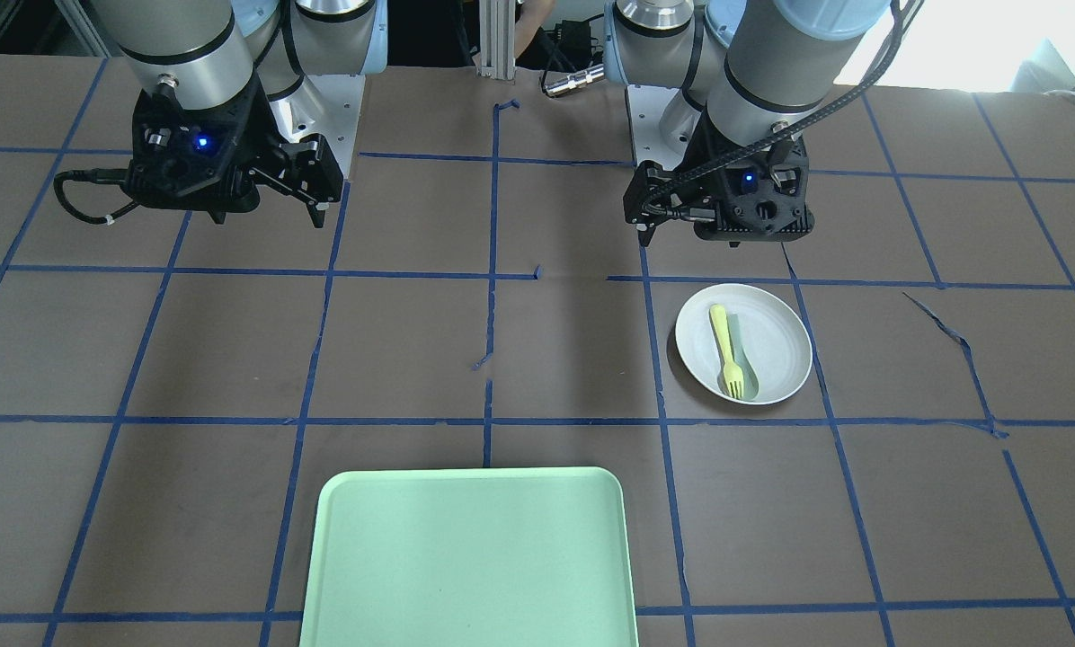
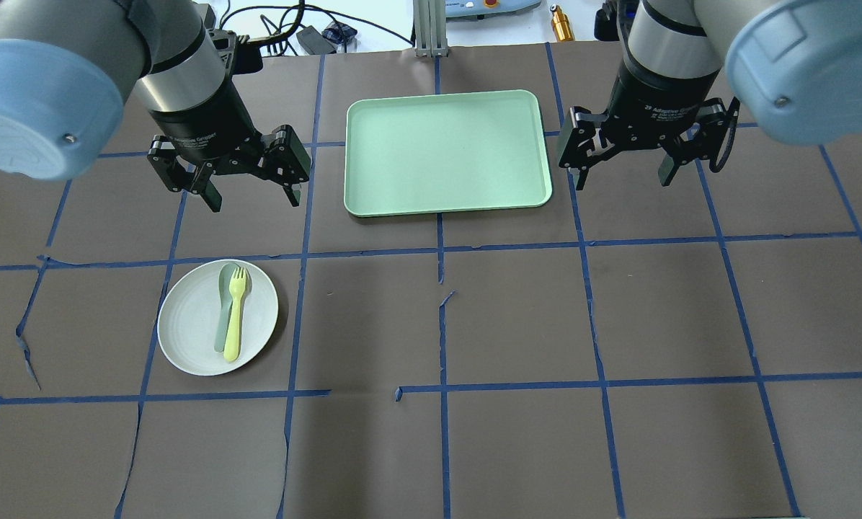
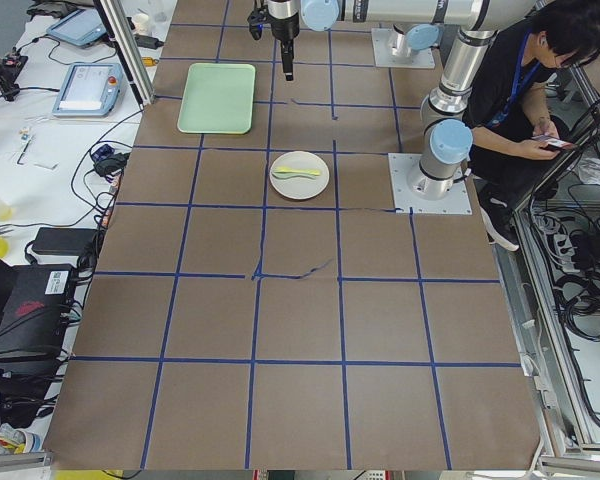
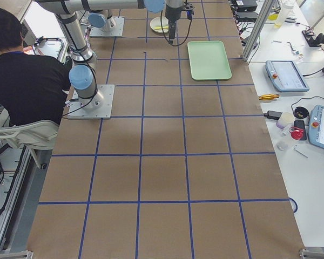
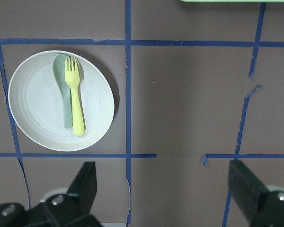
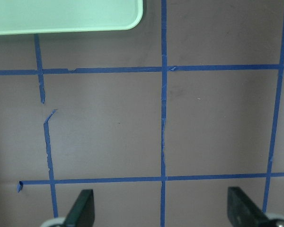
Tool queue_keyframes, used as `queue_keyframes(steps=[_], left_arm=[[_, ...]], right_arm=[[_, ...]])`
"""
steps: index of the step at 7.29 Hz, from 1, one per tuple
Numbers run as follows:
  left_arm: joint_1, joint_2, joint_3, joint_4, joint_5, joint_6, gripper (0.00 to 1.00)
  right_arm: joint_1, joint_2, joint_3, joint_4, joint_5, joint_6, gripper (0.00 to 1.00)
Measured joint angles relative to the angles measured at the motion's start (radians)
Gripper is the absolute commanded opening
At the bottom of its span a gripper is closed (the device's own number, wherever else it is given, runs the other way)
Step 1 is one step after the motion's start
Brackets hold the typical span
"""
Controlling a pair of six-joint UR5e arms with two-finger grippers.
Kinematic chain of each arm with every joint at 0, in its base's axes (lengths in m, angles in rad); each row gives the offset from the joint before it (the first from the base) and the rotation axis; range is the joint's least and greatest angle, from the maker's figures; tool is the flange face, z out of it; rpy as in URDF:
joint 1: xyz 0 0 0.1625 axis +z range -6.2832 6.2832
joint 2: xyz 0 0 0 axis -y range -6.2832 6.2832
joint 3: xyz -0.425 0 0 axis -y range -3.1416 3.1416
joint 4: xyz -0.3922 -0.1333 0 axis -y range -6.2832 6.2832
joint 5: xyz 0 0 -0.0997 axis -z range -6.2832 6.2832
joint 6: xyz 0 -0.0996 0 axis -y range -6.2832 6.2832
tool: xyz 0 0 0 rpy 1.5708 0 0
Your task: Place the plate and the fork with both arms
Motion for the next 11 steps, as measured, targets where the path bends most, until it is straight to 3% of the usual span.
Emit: queue_keyframes(steps=[3, 5, 7, 9, 11], left_arm=[[0.012, -0.013, -0.001, 0.003, -0.001, 0.003, 1.0], [0.132, -0.014, -0.042, 0.017, -0.002, 0.067, 1.0], [0.308, -0.031, -0.155, 0.133, -0.007, 0.2, 1.0], [0.43, -0.069, -0.334, 0.356, -0.024, 0.312, 0.99], [0.555, -0.127, -0.456, 0.485, -0.094, 0.455, 0.91]], right_arm=[[0.001, 0.003, 0.0, -0.003, 0.0, 0.0, 1.0], [0.001, 0.01, 0.003, -0.006, -0.001, 0.001, 1.0], [0.004, 0.019, 0.009, -0.005, 0.0, 0.004, 1.0], [0.005, 0.028, 0.011, -0.005, 0.0, 0.007, 1.0], [0.007, 0.034, 0.012, -0.005, 0.0, 0.01, 1.0]])
